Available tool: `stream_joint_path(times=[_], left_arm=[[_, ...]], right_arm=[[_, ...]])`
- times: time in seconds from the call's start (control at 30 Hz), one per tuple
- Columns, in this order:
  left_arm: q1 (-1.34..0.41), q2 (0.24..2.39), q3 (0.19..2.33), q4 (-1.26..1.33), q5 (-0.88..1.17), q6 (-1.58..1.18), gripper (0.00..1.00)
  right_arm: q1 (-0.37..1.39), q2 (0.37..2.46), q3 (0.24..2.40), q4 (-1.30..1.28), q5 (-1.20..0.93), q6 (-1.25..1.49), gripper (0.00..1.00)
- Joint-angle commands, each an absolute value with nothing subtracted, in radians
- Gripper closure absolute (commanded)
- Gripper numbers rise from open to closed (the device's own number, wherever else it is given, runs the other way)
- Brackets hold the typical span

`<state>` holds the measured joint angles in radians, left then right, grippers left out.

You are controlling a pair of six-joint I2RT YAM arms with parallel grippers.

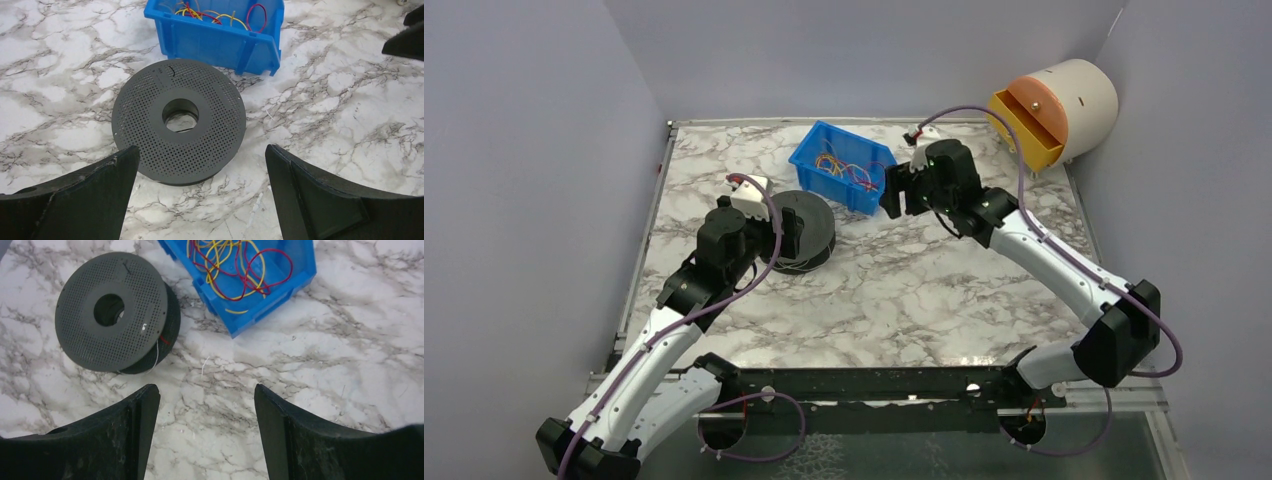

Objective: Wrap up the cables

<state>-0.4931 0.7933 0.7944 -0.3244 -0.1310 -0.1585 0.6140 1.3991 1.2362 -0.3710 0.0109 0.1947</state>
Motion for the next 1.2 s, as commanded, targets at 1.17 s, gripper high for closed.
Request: stream_joint_path(times=[1.17], left_arm=[[-0.497,0.799,0.808,-0.311,-0.071,-0.15,0.01]], right_arm=[[0.446,2.291,2.278,-0.673,-0.085,-0.054,0.27]])
